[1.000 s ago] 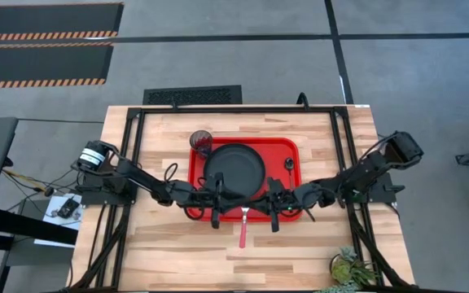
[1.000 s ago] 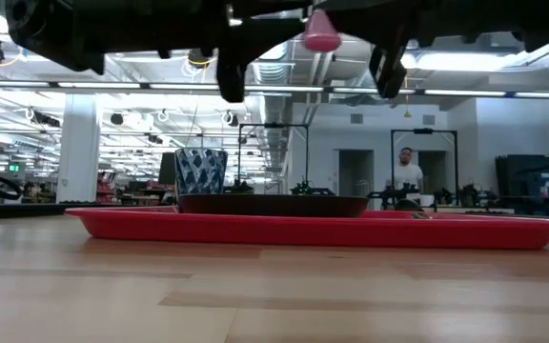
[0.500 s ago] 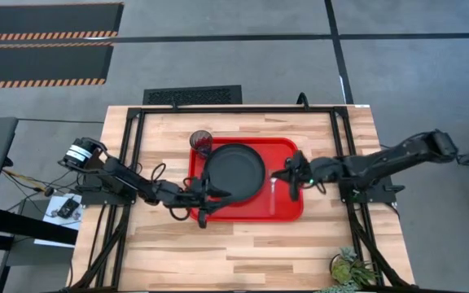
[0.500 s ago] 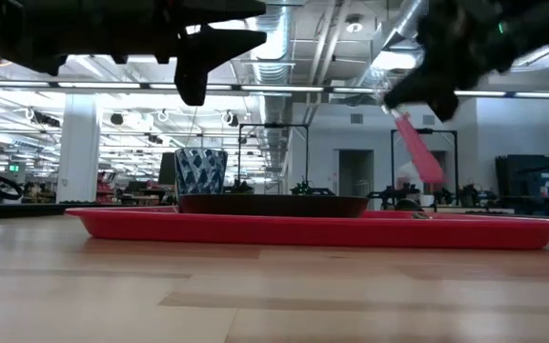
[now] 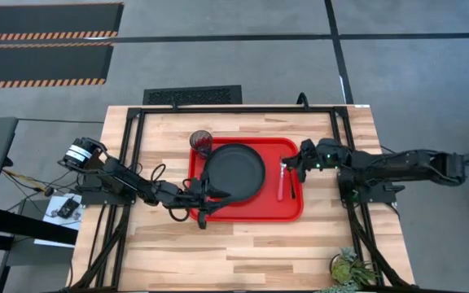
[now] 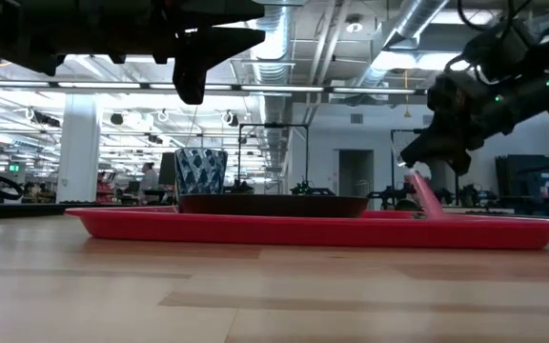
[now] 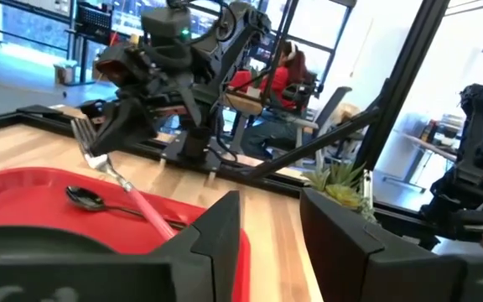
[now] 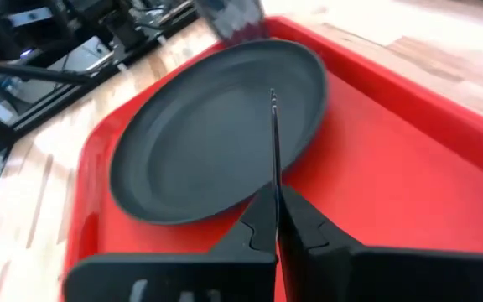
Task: Pick and place plate/cup/fork/spoon on tray
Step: Put the pink fork to the right of the black plate on the red serving tray
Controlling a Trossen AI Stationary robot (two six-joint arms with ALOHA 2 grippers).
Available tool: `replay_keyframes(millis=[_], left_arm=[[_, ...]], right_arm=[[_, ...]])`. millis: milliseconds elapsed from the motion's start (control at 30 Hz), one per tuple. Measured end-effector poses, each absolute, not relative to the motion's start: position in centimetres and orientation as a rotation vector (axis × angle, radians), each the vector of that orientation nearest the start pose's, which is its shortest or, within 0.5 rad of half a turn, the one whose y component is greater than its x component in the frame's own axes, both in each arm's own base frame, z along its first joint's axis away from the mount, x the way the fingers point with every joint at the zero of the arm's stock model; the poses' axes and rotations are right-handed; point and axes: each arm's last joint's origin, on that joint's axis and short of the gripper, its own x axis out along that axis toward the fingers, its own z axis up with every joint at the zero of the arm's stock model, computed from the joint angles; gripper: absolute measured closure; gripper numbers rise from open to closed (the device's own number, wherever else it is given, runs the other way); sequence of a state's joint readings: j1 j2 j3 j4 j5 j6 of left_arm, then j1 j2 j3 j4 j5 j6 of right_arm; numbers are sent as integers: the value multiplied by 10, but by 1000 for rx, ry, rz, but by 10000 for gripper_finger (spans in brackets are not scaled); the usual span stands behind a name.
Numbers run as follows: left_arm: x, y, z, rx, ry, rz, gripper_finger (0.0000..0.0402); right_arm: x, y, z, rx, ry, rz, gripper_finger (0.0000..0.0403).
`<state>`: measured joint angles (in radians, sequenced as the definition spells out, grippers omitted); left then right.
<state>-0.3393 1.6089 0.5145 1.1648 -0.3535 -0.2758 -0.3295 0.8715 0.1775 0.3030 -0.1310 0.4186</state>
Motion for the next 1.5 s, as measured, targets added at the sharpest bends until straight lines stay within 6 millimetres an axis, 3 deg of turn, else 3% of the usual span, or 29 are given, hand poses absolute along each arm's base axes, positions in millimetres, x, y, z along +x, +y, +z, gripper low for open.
replay_keyframes(millis=[500,1233,1500], left_arm=[[277,-87,183,-294,-61,8,288],[277,-87,183,-293,-60,8,288],[277,-87,183,-293,-59,8,288]], right_arm=[[164,-66,133,678,439,-334,392],[214,-93,115,767,615,-500,380],[224,-93,116,745,658,-524,360]])
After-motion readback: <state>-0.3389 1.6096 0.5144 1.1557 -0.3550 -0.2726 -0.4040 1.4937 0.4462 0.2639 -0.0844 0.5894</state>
